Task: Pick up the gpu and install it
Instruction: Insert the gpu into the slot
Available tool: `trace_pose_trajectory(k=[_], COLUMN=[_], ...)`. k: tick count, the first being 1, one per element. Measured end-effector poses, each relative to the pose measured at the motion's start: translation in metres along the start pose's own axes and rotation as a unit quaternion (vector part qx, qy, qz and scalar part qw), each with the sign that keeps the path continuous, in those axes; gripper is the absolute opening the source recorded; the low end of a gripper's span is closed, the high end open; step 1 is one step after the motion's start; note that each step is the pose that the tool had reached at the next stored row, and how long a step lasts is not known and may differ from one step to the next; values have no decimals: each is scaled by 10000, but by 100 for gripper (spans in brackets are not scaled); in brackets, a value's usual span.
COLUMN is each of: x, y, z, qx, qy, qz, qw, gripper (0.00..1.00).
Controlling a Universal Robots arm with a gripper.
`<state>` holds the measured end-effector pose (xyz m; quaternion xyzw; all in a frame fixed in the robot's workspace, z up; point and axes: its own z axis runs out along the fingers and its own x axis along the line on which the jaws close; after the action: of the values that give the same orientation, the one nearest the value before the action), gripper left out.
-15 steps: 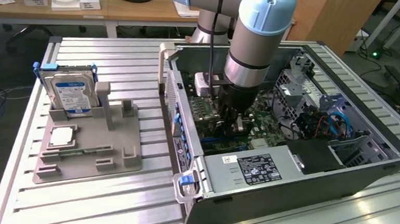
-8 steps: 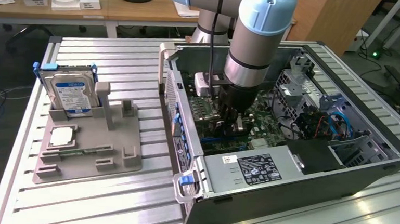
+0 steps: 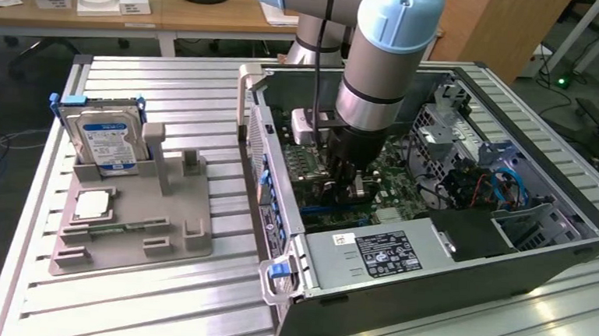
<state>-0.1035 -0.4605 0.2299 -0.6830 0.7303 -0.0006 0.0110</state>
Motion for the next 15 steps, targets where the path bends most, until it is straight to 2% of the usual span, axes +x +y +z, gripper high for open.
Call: trace_pose_trajectory(k=[6, 15], x=[-1, -1], y=[0, 0], z=[0, 0], qx=[-2, -2], qy=[-2, -2], qz=[-114, -123], qw=[9999, 9999], gripper=[28, 28])
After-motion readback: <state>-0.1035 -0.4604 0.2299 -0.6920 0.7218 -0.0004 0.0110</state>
